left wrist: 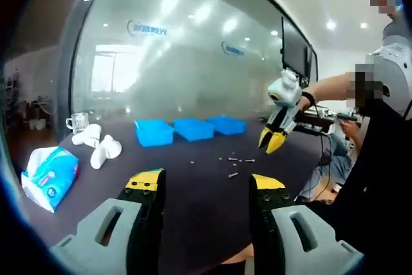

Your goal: Sort the screws, nuts, and washers into the corresponding bins

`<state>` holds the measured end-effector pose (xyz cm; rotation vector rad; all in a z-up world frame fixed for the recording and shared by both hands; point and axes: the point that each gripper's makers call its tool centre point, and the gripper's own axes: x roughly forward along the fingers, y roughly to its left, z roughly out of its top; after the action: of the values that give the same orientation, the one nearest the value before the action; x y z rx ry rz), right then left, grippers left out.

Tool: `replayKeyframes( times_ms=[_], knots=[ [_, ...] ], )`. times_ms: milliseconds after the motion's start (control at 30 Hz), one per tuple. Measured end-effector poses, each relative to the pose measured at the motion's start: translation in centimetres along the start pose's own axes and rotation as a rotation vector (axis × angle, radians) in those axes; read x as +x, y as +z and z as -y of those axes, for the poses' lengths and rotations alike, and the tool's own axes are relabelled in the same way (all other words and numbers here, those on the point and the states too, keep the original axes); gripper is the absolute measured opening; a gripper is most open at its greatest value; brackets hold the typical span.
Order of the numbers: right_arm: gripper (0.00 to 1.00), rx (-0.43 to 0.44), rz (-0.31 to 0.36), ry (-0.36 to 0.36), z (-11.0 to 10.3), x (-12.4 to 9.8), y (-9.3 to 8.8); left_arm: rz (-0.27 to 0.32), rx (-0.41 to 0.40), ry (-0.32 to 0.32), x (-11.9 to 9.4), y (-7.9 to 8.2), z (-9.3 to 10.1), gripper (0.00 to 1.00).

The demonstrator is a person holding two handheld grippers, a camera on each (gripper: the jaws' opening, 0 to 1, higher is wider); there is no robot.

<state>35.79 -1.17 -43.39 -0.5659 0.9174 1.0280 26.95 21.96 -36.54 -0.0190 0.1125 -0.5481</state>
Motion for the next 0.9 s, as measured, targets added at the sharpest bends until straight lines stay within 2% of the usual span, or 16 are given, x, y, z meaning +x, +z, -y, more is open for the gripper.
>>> replayKeyframes(
  times_ms=[200, 300, 433, 633, 900],
  knots=[
    [0.18, 0.033, -0.074, -0.018, 0.9, 1.5, 0.2, 0.000, 0.007, -0.012, 0.0, 0.0, 0.3, 0.51],
    [0.13, 0.029, -0.138, -0.077, 1.8, 2.6, -0.4, -0.005, 0.007, -0.011, 0.1, -0.4, 0.3, 0.51],
    [0.13, 0.034, -0.194, -0.045, 1.0, 3.6, -1.0, -0.016, 0.013, -0.018, 0.2, -0.7, 0.6, 0.51],
    [0.13, 0.025, -0.186, -0.057, 1.1, 3.4, -0.5, -0.009, 0.005, -0.024, 0.2, -0.7, 0.9, 0.51],
    [0.11, 0.026, -0.197, -0.072, 2.3, 3.8, 0.1, -0.009, 0.004, -0.029, 0.4, -0.6, 1.1, 0.51]
  ],
)
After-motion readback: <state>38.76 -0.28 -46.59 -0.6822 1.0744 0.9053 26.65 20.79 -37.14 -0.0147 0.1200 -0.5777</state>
